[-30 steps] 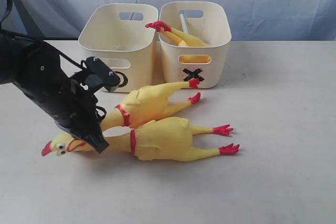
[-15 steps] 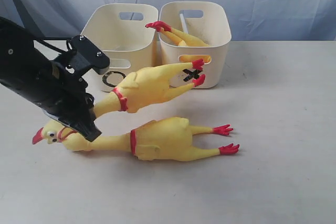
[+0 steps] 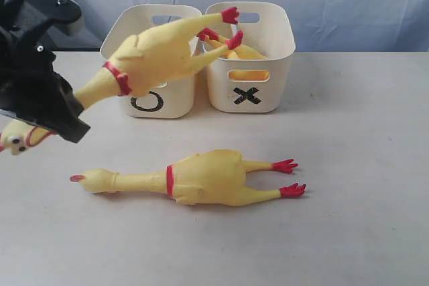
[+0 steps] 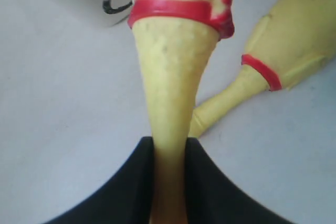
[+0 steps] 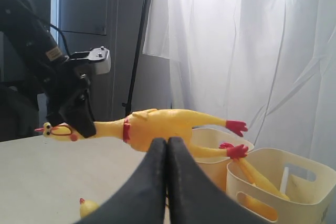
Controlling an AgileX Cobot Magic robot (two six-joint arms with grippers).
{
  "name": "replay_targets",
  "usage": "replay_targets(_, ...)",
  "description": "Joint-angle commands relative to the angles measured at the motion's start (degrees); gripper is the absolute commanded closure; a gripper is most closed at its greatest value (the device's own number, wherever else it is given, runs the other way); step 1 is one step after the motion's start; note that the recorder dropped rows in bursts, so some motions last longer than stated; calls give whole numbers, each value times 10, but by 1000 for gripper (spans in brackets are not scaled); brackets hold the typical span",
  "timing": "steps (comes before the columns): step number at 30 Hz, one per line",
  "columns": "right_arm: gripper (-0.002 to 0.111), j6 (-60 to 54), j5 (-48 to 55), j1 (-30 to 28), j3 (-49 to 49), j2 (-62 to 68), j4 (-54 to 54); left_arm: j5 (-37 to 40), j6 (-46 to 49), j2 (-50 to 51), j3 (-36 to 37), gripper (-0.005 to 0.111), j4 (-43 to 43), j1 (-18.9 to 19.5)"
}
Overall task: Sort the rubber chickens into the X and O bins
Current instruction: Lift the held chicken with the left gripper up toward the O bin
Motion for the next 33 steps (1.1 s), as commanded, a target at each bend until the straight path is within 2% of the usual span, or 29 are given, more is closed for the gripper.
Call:
replay_targets(1,109,-1,8,-3,2,-2,-3,22,-56,-7,-46,97,63,1)
replay_targets(4,109,-1,9,-3,2,-2,-3,30,-104,-7,-94,97,121,1)
replay_targets(7,109,-1,9,-3,2,-2,-3,37,-111,2,-132,97,129,1)
replay_targets(11,109,-1,9,-3,2,-2,-3,93,-122,81,-200,97,156,2)
replay_targets(18,109,-1,6,-3,2,-2,-3,129,-128,201,-279,97,240,7)
replay_targets(26,109,-1,6,-3,2,-2,-3,148,-136,266,-354,97,220,46)
replay_targets(33,109,-1,6,-3,2,-2,-3,154,-120,317,-385,97,211,47)
